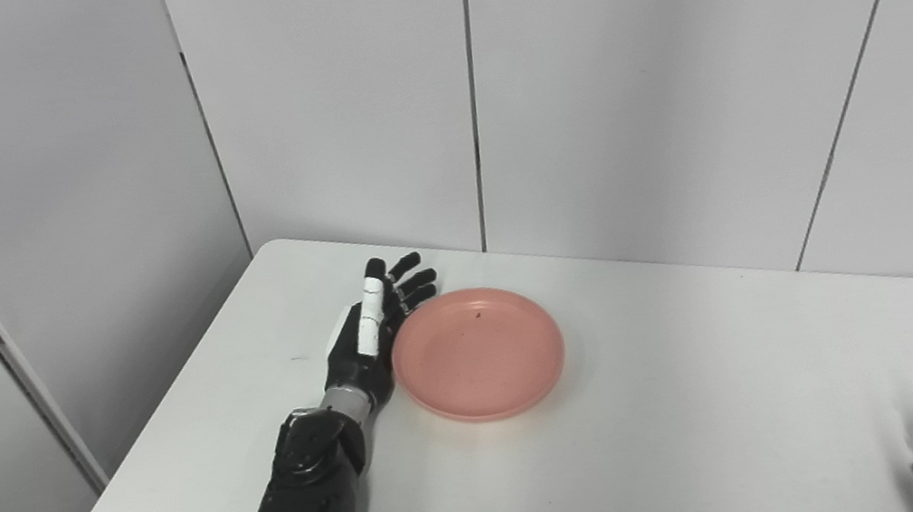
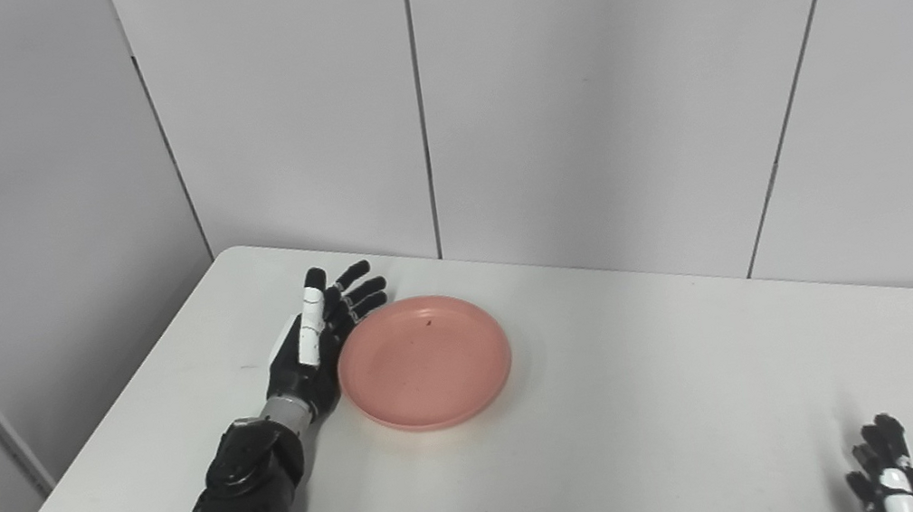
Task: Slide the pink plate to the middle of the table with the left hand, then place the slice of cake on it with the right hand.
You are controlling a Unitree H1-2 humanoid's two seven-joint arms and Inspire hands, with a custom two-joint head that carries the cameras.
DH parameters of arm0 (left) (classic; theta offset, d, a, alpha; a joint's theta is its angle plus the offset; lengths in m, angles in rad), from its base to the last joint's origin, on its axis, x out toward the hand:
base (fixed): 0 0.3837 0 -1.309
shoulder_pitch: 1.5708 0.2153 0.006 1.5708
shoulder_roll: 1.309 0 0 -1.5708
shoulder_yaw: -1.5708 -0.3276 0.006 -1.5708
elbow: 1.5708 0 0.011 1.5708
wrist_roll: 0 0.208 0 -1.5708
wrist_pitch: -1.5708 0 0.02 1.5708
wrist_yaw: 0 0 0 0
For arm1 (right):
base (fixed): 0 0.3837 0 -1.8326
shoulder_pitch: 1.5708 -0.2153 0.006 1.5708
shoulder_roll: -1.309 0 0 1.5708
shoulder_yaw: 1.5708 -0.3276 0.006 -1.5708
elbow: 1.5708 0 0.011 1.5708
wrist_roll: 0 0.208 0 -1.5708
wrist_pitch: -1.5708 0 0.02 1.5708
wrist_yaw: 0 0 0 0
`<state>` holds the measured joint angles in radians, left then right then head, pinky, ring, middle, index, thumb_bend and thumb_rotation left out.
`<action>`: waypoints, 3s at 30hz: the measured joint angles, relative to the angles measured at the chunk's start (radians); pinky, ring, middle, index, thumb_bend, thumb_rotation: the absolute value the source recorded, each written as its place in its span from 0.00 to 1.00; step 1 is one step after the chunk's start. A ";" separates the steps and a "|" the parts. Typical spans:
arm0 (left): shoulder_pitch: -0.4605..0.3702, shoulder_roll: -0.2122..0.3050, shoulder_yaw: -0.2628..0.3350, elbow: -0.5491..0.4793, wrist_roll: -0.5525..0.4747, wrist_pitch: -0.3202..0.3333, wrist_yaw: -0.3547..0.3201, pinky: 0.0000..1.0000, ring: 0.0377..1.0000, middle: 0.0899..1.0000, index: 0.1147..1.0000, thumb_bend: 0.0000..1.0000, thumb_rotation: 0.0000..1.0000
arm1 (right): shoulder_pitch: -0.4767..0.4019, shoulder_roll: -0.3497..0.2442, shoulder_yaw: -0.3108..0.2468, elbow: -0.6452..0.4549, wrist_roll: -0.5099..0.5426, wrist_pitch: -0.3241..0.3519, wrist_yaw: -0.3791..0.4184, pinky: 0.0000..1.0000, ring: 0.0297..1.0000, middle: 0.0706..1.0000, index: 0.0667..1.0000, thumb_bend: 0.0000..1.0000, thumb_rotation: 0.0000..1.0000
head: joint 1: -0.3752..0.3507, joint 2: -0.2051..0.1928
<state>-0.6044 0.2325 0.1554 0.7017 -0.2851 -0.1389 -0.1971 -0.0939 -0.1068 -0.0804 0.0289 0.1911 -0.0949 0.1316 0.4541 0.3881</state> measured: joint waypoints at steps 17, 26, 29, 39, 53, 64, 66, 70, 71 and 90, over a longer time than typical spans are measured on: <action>0.045 -0.030 -0.126 -0.106 0.069 0.032 -0.019 0.88 0.89 0.85 0.86 0.89 1.00 | 0.004 0.008 0.002 -0.010 -0.031 0.000 -0.018 1.00 1.00 1.00 1.00 0.62 0.89 | -0.090 0.032; 0.088 -0.028 -0.185 -0.199 0.091 0.065 -0.020 0.90 0.90 0.87 0.88 0.86 1.00 | 0.020 0.032 0.016 -0.038 -0.067 0.001 -0.044 1.00 0.99 0.99 1.00 0.52 0.88 | -0.195 0.057; 0.098 -0.028 -0.204 -0.218 0.091 0.067 -0.022 0.90 0.89 0.87 0.87 0.86 1.00 | 0.023 0.032 0.028 -0.042 -0.075 0.001 -0.043 1.00 1.00 0.99 1.00 0.51 0.88 | -0.221 0.067; 0.169 -0.050 -0.228 -0.334 0.065 0.110 -0.057 0.90 0.89 0.86 0.86 0.82 1.00 | 0.046 0.069 0.067 -0.075 -0.123 0.021 -0.074 1.00 0.99 1.00 1.00 0.55 0.89 | -0.391 0.110; 0.284 -0.117 -0.236 -0.510 0.060 0.196 -0.059 0.97 0.95 0.92 0.93 0.82 1.00 | 0.036 0.118 0.118 -0.078 -0.213 0.041 -0.131 1.00 0.99 0.99 1.00 0.62 0.87 | -0.552 0.170; 0.345 -0.246 -0.233 -0.548 0.078 0.152 -0.012 1.00 1.00 0.98 0.99 0.81 1.00 | 0.020 0.122 0.131 -0.075 -0.250 0.052 -0.137 1.00 0.99 0.99 1.00 0.65 0.90 | -0.583 0.218; 0.349 -0.257 -0.233 -0.547 0.104 0.131 0.008 1.00 1.00 0.99 1.00 0.81 1.00 | 0.015 0.121 0.130 -0.073 -0.252 0.056 -0.137 1.00 0.99 0.99 1.00 0.65 0.91 | -0.603 0.241; 0.351 -0.270 -0.235 -0.545 0.135 0.105 0.029 1.00 1.00 1.00 1.00 0.81 1.00 | 0.007 0.122 0.126 -0.071 -0.253 0.062 -0.139 0.99 0.99 0.99 1.00 0.63 0.90 | -0.615 0.256; 0.352 -0.274 -0.235 -0.543 0.142 0.099 0.030 1.00 1.00 1.00 1.00 0.80 1.00 | 0.003 0.122 0.122 -0.070 -0.253 0.065 -0.141 0.99 0.99 0.99 1.00 0.62 0.90 | -0.615 0.256; 0.323 -0.309 -0.224 -0.478 0.214 0.006 0.099 1.00 1.00 1.00 1.00 0.72 1.00 | -0.172 -0.122 -0.005 -0.219 -0.495 0.244 -0.172 0.77 0.90 0.93 0.94 0.65 0.68 | -0.704 0.236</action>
<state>-0.2818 -0.0761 -0.0684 0.2241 -0.0714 -0.1324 -0.0981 -0.2663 -0.2285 -0.0851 -0.1898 -0.3034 0.1493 -0.0404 -0.2500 0.6243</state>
